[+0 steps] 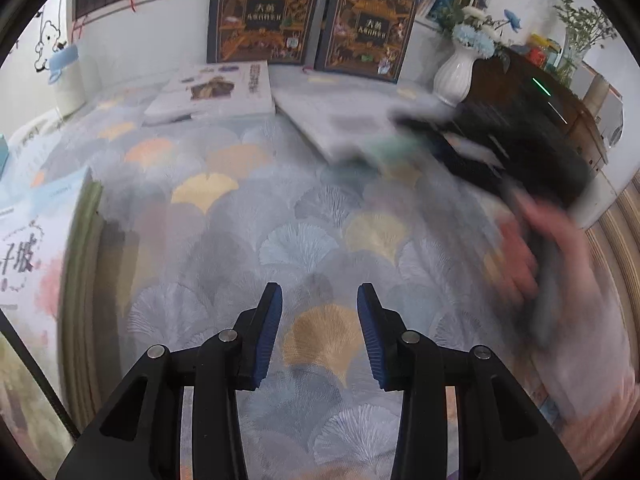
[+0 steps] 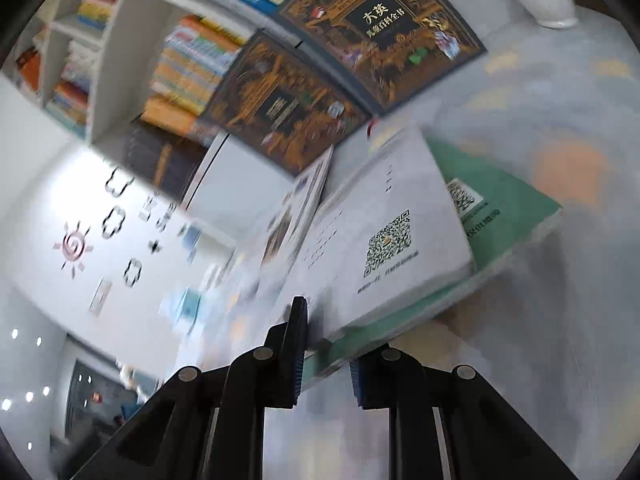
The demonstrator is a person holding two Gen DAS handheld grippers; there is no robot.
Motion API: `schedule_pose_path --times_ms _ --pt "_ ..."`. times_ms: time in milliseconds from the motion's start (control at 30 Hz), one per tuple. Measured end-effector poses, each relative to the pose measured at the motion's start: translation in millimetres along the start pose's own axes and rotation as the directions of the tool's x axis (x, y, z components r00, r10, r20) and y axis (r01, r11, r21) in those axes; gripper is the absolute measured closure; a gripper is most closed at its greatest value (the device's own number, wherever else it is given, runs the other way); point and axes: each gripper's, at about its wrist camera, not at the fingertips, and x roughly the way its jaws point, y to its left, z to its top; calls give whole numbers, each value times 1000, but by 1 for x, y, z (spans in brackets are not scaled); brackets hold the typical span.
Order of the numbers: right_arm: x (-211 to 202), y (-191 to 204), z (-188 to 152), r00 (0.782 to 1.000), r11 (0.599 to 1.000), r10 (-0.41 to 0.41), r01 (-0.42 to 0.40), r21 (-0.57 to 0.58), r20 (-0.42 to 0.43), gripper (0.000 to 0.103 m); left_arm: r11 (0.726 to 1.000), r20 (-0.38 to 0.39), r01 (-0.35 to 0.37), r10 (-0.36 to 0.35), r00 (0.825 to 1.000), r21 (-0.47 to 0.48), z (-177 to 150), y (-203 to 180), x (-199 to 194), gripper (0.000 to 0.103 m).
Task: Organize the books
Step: 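Lift the white QR-code book with the right tool while the left tool approaches its edge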
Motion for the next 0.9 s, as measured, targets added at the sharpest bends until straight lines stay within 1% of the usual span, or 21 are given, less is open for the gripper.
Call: schedule_pose_path --times_ms 33,67,100,133,167,200,233,267,333,433,500,567,600,633,667,733,767,867,900 --pt "-20 3 -19 1000 1000 -8 8 -16 -30 84 1000 11 4 -4 1000 -2 1 0 -4 67" --pt "-38 3 -38 998 1000 -10 8 -21 -68 78 1000 24 19 -19 1000 -6 1 0 -8 67" --pt "-51 3 -55 992 1000 -15 13 -18 -127 75 1000 32 27 -27 999 -6 2 -1 -9 66" --pt "-61 3 -70 979 999 -33 30 -21 -201 67 1000 36 23 -23 999 1 1 -4 -10 65" --pt "-69 4 -86 954 996 -84 75 -44 -286 58 1000 34 6 -7 999 13 0 -8 -9 65" --pt "-78 4 -102 925 990 -139 120 -75 -354 56 999 23 -14 13 1000 30 -1 -13 -5 65" --pt "-95 3 -115 923 992 -123 101 -79 -364 54 999 8 -19 19 1000 38 -2 -15 0 65" --pt "-109 3 -121 927 992 -118 97 -77 -356 51 999 -22 -14 16 1000 51 -3 -19 8 65" --pt "-138 -1 -128 926 987 -159 140 -79 -343 51 997 -58 1 3 998 72 -8 -29 15 65" --pt "-173 -14 -119 951 986 -163 151 -64 -263 48 993 -74 32 -24 997 110 -14 -48 18 65" --pt "-185 -27 -105 958 984 -179 176 -32 -224 48 989 -86 67 -56 995 131 -17 -62 21 65" --pt "-185 -37 -93 963 987 -161 162 -14 -214 48 984 -97 111 -98 990 141 -22 -72 23 65" --pt "-180 -42 -88 962 987 -155 158 -5 -224 48 981 -98 120 -106 990 150 -23 -78 24 62" --pt "-174 -47 -87 958 987 -155 161 3 -239 48 981 -92 107 -93 991 163 -24 -83 24 60" --pt "-164 -51 -88 951 988 -148 157 12 -270 41 980 -91 103 -88 992 169 -25 -86 24 60" --pt "-162 -44 -90 960 990 -139 141 -11 -244 34 978 -103 126 -109 989 169 -27 -91 25 59" --pt "-161 -40 -92 959 993 -115 116 -13 -257 29 976 -107 134 -117 987 174 -29 -93 24 58" --pt "-159 -28 -103 955 991 -135 127 -48 -263 28 974 -102 110 -91 991 200 -35 -97 20 57" --pt "-160 -27 -106 956 992 -123 116 -45 -266 28 974 -102 107 -88 991 201 -36 -96 19 57"
